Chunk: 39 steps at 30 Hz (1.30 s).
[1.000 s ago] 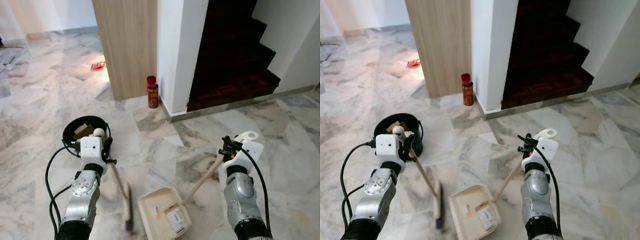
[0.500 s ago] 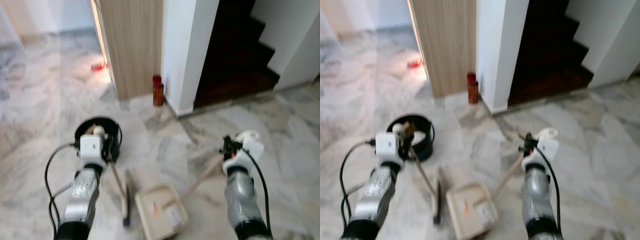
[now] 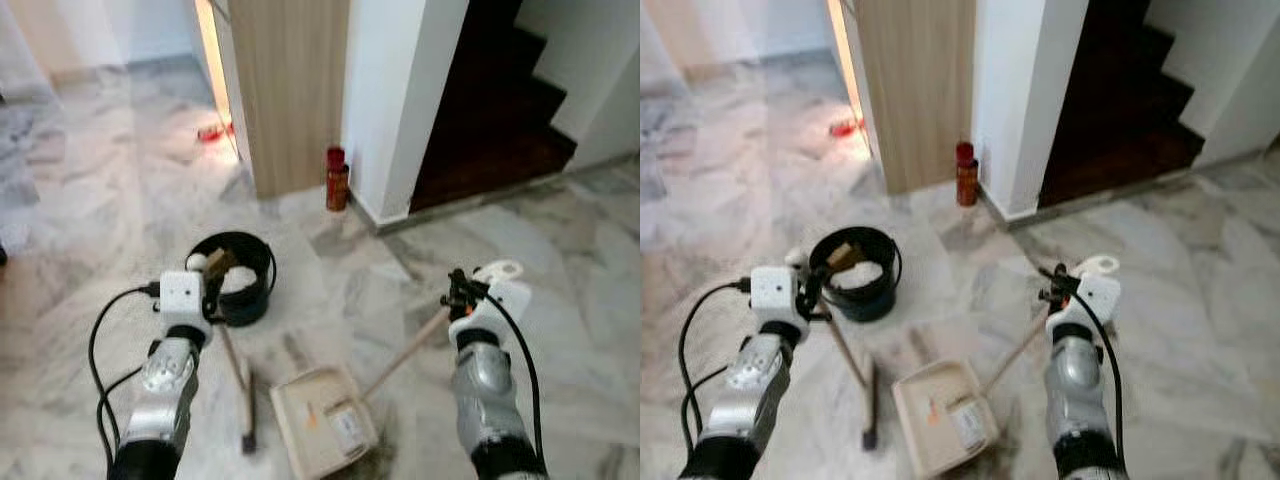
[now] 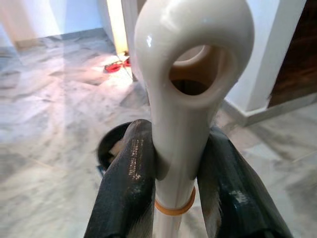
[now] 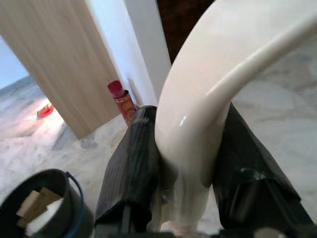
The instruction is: Sweep floor
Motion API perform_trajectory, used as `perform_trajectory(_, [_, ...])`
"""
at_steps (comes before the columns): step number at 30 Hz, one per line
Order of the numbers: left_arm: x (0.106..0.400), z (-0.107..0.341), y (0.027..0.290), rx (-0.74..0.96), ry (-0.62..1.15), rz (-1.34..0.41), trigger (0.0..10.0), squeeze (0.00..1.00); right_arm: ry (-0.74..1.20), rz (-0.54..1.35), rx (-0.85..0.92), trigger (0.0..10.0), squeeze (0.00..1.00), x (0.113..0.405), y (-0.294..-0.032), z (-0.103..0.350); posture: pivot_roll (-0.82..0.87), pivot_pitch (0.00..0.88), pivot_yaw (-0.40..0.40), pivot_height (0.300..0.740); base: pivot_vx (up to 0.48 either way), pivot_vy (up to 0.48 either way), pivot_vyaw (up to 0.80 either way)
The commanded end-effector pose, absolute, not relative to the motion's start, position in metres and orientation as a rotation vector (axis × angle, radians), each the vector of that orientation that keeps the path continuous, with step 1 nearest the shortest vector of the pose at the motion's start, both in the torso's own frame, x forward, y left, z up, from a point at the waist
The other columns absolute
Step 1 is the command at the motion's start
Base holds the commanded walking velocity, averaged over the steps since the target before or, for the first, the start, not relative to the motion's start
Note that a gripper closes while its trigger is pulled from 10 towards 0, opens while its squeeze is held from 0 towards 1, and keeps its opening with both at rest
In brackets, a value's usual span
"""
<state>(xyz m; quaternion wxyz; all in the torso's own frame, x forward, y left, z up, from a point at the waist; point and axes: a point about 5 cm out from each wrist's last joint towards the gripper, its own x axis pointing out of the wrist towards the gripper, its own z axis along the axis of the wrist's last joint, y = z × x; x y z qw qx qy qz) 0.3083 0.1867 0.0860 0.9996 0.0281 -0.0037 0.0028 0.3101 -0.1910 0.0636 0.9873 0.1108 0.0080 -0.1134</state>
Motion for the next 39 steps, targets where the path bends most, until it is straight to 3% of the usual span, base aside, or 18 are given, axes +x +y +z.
perform_trajectory(1, [0.311, 0.091, 0.181, 0.057, -0.026, -0.009, 10.0, 0.00, -0.023, -0.238, 0.231, 10.0, 0.00, 0.312, -0.195, 0.072, -0.04, 0.000, 0.027, 0.740, 0.000, 0.375, 0.00])
perform_trajectory(20, [0.312, 0.091, 0.181, 0.057, -0.022, -0.015, 10.0, 0.00, -0.060, -0.208, 0.190, 10.0, 0.00, 0.314, -0.192, 0.082, -0.05, 0.000, 0.031, 0.740, 0.000, 0.365, 0.00])
perform_trajectory(39, [0.314, 0.093, 0.182, 0.069, -0.031, -0.017, 10.0, 0.00, -0.291, -0.206, 0.201, 10.0, 0.00, 0.309, -0.201, 0.142, -0.05, 0.000, 0.041, 0.740, 0.000, 0.000, 0.00])
